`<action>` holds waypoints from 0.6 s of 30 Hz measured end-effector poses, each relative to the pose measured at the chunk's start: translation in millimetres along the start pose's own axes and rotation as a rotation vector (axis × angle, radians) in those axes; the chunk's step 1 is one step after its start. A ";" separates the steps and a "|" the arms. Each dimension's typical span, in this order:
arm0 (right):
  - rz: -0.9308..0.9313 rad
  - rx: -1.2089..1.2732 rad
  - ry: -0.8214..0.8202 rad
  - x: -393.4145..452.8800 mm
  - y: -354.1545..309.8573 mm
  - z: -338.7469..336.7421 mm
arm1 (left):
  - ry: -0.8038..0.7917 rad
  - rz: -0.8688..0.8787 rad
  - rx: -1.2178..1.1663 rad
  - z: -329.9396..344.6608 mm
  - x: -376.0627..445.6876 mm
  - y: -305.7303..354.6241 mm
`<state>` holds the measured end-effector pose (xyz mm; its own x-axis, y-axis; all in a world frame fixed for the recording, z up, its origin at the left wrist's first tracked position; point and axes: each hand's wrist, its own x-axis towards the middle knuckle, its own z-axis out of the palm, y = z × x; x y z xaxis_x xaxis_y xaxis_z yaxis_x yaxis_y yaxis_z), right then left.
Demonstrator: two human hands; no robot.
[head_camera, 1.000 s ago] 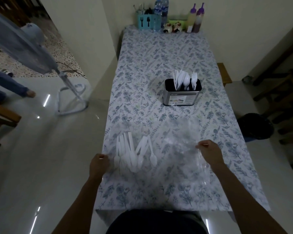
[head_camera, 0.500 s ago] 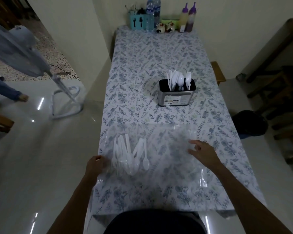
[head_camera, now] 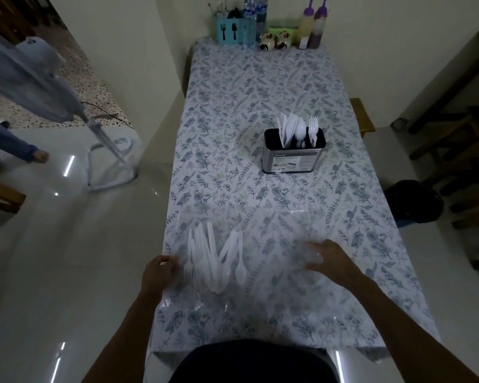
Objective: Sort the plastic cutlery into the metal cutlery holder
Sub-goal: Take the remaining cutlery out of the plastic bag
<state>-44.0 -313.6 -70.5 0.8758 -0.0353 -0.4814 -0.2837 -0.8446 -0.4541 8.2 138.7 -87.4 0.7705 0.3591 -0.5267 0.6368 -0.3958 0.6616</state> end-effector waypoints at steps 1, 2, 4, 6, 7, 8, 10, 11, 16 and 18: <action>0.006 -0.032 -0.008 0.9 5.7 5.8 | 0.004 0.003 0.004 1.1 1.0 -0.4; 0.008 -0.067 0.005 2.4 9.8 11.9 | 0.009 0.000 0.009 1.7 0.5 0.6; -0.022 -0.213 0.071 7.7 16.6 21.6 | 0.023 -0.003 0.011 3.3 0.9 1.5; -0.081 -0.353 0.184 10.0 18.8 24.3 | 0.026 -0.008 0.002 3.7 1.5 0.8; -0.107 -0.410 0.248 8.6 15.7 23.0 | 0.028 -0.011 -0.001 3.6 2.2 0.3; -0.106 -0.426 0.291 6.6 11.5 22.1 | 0.028 -0.017 -0.002 3.5 2.5 0.2; -0.086 -0.326 0.396 -3.7 -2.7 19.0 | 0.027 -0.024 -0.013 3.7 3.2 0.3; -0.083 -0.293 0.436 -7.3 -9.0 17.7 | 0.028 -0.025 -0.024 3.6 2.8 0.9; -0.170 -0.058 0.541 -6.2 -9.8 4.2 | 0.039 -0.038 -0.046 -4.3 0.2 4.0; -0.187 0.104 0.527 -6.1 -6.9 -3.6 | 0.035 -0.046 -0.046 -7.0 1.2 4.5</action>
<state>-46.0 -309.5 -61.7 0.9838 -0.1744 0.0410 -0.1187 -0.8060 -0.5800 11.8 143.3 -81.3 0.7381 0.4058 -0.5390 0.6692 -0.3394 0.6610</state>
